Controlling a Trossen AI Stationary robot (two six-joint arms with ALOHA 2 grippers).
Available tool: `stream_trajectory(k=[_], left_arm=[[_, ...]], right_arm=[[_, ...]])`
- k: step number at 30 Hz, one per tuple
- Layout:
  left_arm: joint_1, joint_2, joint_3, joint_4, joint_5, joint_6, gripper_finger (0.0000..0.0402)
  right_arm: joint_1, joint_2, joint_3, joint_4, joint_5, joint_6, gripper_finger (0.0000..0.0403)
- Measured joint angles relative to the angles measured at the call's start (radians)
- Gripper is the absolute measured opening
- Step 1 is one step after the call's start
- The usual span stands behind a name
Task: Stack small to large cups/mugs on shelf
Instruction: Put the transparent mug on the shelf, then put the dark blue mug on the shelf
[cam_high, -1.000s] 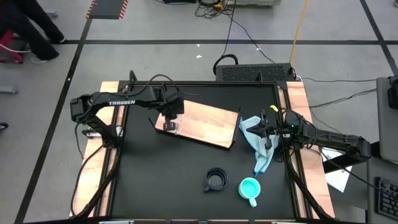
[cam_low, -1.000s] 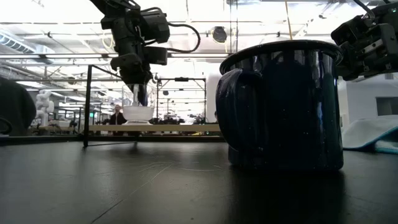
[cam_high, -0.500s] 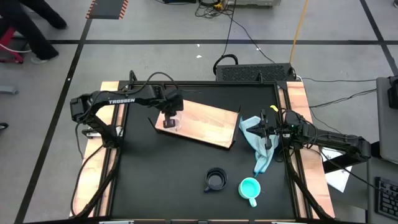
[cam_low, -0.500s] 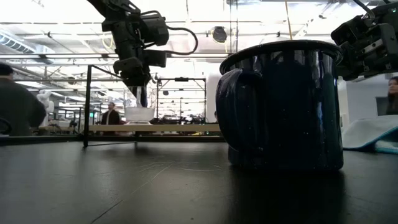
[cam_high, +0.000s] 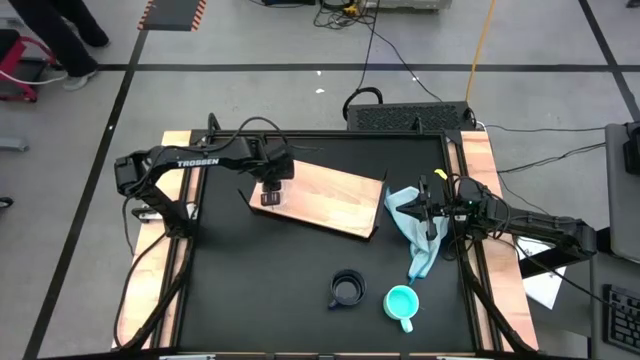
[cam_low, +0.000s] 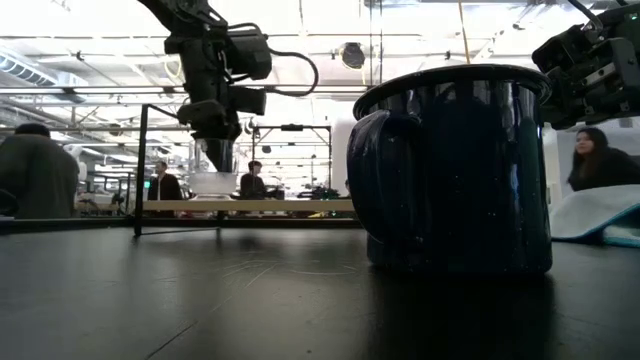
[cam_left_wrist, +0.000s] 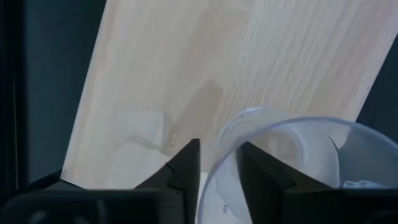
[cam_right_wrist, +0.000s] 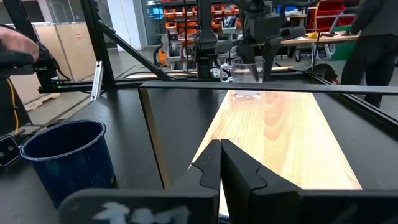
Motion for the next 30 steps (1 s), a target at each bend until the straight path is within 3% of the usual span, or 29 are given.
stream_trajectory(k=[10, 21, 25, 30], left_arm=[[-0.001, -0.001, 0.011, -0.009, 0.008, 0.003, 0.016], [-0.036, -0.003, 0.246, -0.166, 0.029, 0.003, 0.016], [-0.082, -0.003, 0.336, -0.206, 0.038, 0.011, 0.0131], [-0.117, -0.008, 0.424, -0.244, 0.031, 0.009, 0.0062]], right_arm=[[0.0, 0.0, 0.0, 0.0, 0.0, 0.0, 0.0], [0.0, 0.0, 0.0, 0.0, 0.0, 0.0, 0.0], [0.0, 0.0, 0.0, 0.0, 0.0, 0.0, 0.0], [0.0, 0.0, 0.0, 0.0, 0.0, 0.0, 0.0]])
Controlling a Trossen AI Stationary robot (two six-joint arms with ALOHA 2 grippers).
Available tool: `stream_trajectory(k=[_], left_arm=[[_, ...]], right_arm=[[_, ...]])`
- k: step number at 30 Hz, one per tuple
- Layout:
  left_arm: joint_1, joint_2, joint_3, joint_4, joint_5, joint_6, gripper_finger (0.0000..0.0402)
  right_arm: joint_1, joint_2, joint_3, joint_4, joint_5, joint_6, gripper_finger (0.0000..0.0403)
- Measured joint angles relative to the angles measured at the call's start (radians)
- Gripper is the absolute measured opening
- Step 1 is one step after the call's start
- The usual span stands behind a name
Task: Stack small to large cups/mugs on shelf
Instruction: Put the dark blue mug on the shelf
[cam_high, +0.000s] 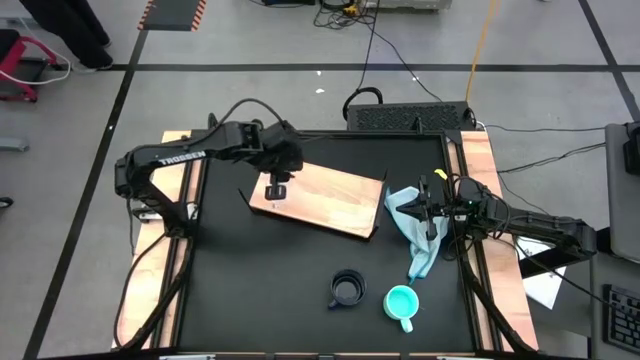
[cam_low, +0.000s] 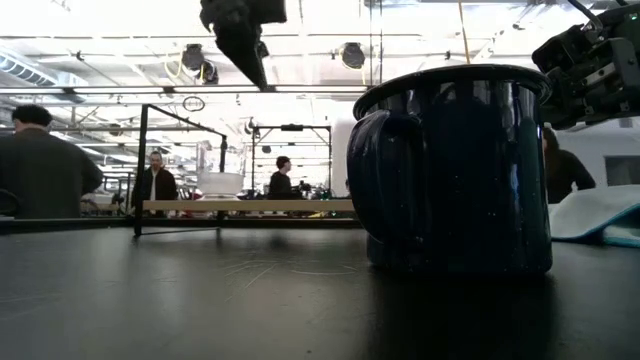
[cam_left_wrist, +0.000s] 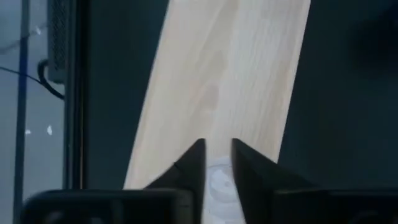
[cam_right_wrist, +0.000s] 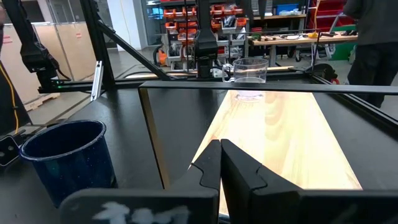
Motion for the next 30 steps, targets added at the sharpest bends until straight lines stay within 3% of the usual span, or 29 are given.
stream_trajectory(k=[3, 9, 16, 21, 30], left_arm=[[-0.02, -0.016, 0.003, -0.037, 0.03, 0.012, 0.0011], [-0.066, -0.065, 0.002, -0.081, 0.038, -0.035, 0.0002], [-0.162, -0.263, -0.067, 0.026, -0.024, -0.126, 0.0001], [-0.279, -0.423, -0.222, 0.166, -0.116, -0.213, 0.0001], [-0.517, -0.653, -0.61, 0.462, -0.34, -0.355, 0.0]], right_arm=[[0.0, 0.0, 0.0, 0.0, 0.0, 0.0, 0.0], [0.0, 0.0, 0.0, 0.0, 0.0, 0.0, 0.0], [0.0, 0.002, 0.0, -0.001, 0.0, 0.0, 0.0], [0.0, 0.003, 0.0, 0.0, 0.0, -0.002, 0.0], [0.0, 0.003, 0.0, 0.002, 0.0, -0.001, 0.0]])
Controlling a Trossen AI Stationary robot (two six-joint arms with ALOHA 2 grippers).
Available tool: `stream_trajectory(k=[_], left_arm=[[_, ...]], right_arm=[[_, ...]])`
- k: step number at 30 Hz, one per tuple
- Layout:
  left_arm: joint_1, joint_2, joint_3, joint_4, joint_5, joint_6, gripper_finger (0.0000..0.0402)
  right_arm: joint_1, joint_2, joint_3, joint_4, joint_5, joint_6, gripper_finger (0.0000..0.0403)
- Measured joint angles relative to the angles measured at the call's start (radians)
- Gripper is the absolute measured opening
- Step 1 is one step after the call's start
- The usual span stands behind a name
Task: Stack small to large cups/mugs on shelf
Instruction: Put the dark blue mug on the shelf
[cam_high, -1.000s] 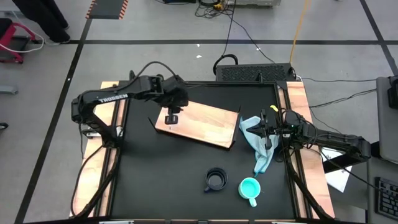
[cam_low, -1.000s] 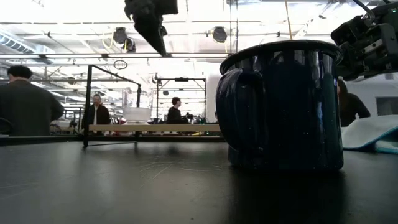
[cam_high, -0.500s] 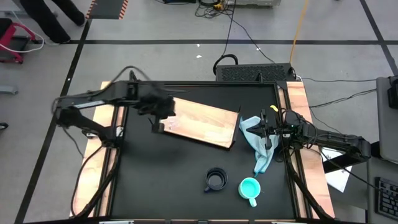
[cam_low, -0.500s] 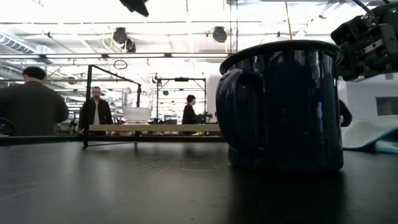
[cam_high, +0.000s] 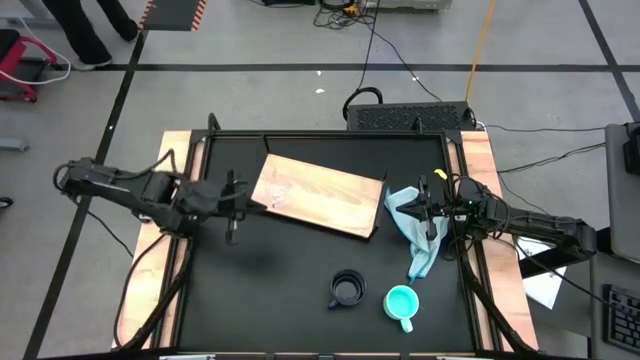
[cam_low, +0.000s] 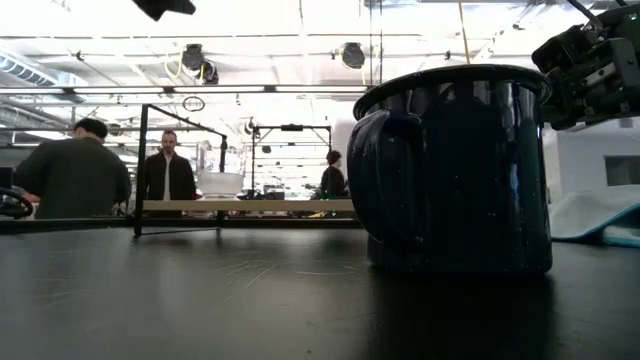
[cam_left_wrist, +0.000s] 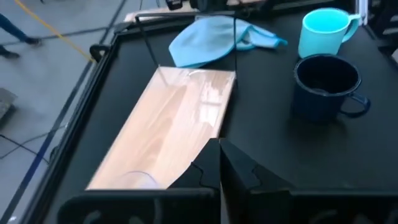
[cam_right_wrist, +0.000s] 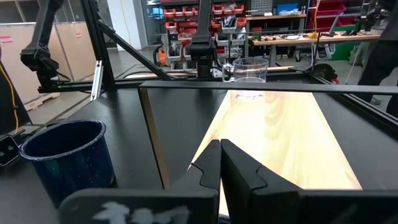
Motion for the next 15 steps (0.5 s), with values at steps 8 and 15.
stream_trajectory(k=[8, 15], left_arm=[[-0.177, -0.084, -0.331, 0.401, -0.04, -0.036, 0.0], [-0.291, -0.084, -0.585, 0.748, -0.133, -0.047, 0.0]], right_arm=[[0.0, 0.0, 0.0, -0.001, -0.003, -0.002, 0.0], [0.0, 0.0, 0.0, 0.008, -0.003, -0.003, 0.0]])
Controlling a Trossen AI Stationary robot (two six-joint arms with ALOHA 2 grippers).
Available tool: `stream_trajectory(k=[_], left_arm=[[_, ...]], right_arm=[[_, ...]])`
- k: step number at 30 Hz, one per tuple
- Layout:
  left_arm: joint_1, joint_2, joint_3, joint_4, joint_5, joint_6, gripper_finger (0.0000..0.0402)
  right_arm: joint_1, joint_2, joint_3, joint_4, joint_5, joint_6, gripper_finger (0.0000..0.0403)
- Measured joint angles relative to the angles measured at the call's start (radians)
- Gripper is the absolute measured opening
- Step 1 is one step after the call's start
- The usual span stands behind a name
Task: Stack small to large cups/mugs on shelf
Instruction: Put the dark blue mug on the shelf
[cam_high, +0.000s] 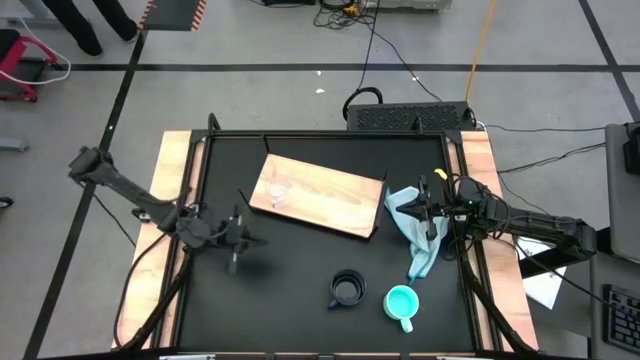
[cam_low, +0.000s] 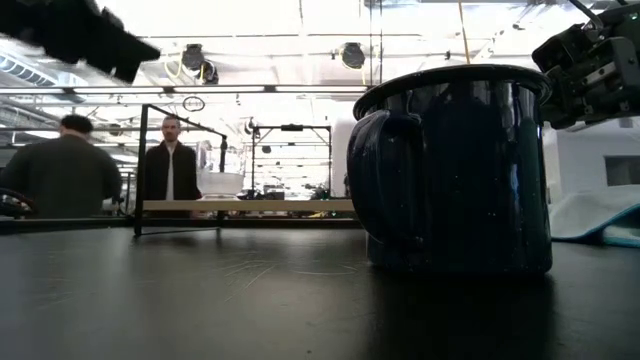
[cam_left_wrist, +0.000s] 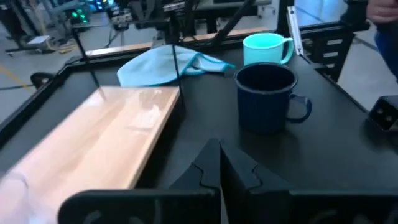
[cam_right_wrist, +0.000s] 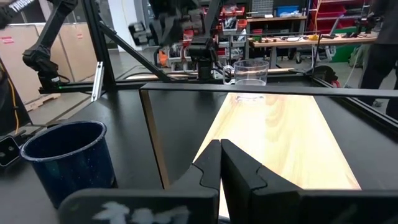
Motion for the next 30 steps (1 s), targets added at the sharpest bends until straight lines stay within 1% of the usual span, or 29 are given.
stream_trajectory(k=[8, 12, 16, 19, 22, 25, 27, 30], left_arm=[[-0.088, 0.0, -0.239, 0.299, -0.152, -0.017, 0.0], [-0.096, 0.001, -0.344, 0.412, -0.187, -0.034, 0.0], [-0.096, 0.0, -0.351, 0.412, -0.188, -0.032, 0.0], [-0.096, 0.0, -0.351, 0.424, -0.171, -0.023, 0.0], [-0.096, 0.0, -0.351, 0.423, -0.158, -0.027, 0.0], [-0.096, 0.0, -0.351, 0.423, -0.142, -0.029, 0.0], [-0.096, 0.0, -0.351, 0.424, -0.128, -0.027, 0.0001], [-0.096, 0.0, -0.351, 0.423, -0.123, -0.026, 0.0001]], right_arm=[[0.0, 0.0, 0.0, 0.02, 0.0, -0.014, 0.0], [0.001, 0.0, 0.0, 0.077, -0.001, -0.035, 0.0], [0.021, 0.0, 0.004, 0.155, -0.005, -0.038, 0.0], [0.052, 0.007, 0.029, 0.141, -0.026, -0.035, 0.0], [0.095, 0.035, 0.093, 0.134, -0.026, -0.024, 0.0], [0.146, 0.102, 0.165, 0.082, -0.024, -0.033, 0.0], [0.183, 0.171, 0.221, 0.08, -0.021, -0.031, 0.0], [0.25, 0.292, 0.321, 0.031, -0.022, -0.047, 0.0]])
